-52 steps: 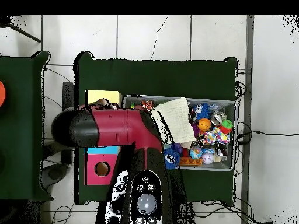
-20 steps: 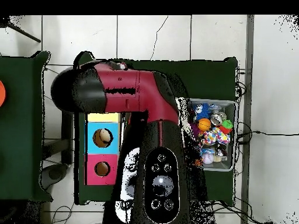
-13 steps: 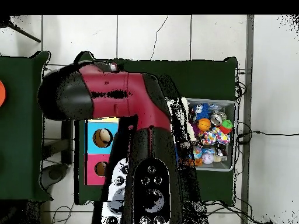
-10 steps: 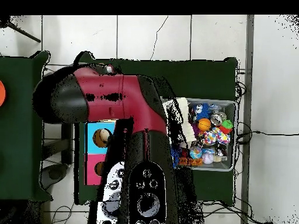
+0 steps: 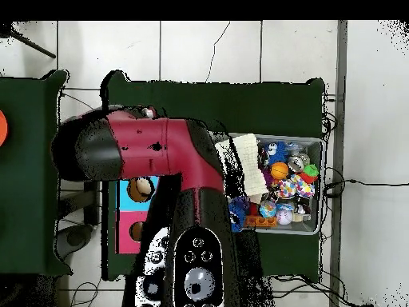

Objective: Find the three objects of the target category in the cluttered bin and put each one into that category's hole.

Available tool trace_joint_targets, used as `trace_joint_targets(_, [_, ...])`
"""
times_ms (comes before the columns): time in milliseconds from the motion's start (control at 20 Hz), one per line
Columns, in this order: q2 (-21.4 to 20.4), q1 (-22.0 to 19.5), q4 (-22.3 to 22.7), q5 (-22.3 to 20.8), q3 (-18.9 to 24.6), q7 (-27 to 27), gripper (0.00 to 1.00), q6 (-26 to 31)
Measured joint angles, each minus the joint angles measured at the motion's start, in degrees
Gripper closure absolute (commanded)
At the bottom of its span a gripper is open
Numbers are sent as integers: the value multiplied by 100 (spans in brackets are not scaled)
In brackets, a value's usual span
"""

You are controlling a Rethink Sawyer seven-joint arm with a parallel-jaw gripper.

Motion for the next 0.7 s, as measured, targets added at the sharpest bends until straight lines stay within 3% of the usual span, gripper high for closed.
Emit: trace_joint_targets(700, [24, -507, 694, -19, -1, 0, 0, -422])
